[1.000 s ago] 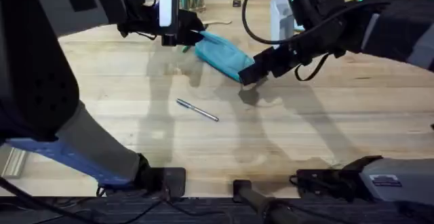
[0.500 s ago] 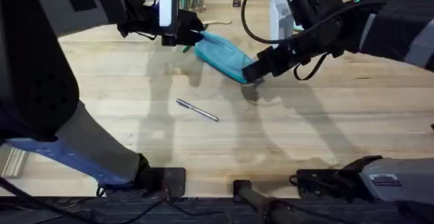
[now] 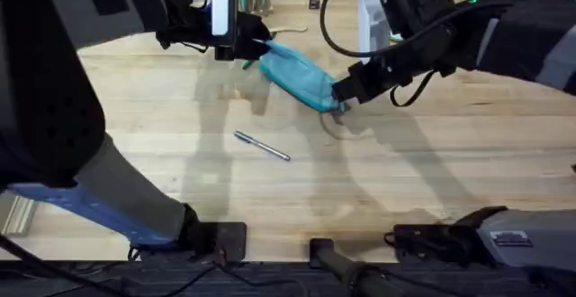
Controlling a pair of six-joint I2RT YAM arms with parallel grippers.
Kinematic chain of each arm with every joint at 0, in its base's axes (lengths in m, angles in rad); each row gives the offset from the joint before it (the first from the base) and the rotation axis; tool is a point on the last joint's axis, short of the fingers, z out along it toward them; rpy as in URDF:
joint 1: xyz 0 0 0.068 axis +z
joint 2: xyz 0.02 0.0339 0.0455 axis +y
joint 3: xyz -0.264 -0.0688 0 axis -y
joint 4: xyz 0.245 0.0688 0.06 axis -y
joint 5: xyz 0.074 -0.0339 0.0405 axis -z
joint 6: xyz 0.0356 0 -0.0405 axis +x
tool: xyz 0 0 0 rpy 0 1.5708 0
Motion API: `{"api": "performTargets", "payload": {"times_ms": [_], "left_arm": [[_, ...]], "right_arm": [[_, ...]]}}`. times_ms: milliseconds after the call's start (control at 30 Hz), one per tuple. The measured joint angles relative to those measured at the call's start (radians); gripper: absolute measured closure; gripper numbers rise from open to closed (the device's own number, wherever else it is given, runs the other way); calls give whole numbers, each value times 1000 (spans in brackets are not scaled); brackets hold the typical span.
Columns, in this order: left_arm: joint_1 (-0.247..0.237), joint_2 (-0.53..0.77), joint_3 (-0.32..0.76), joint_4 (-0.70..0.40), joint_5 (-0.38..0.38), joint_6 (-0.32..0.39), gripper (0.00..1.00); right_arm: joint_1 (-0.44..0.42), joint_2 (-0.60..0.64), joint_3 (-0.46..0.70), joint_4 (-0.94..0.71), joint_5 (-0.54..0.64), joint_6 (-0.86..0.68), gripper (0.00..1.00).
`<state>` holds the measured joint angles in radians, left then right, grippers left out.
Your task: Unzip the bag, pick up the pens from the table one at a time and place them inside, then zip the bag closed.
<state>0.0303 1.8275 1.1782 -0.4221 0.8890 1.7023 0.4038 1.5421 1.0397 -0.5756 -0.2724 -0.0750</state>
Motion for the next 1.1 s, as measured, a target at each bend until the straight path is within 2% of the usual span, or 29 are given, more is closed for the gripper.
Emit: {"api": "performTargets", "payload": {"times_ms": [467, 767, 1100], "left_arm": [[0, 0, 0, 0, 0, 0, 959], [0, 0, 0, 0, 0, 0, 959], [0, 0, 0, 0, 0, 0, 959]], "right_arm": [[0, -9, 0, -3, 18, 0, 971], [0, -117, 0, -2, 18, 0, 970], [0, -170, 0, -34, 19, 0, 970]]}}
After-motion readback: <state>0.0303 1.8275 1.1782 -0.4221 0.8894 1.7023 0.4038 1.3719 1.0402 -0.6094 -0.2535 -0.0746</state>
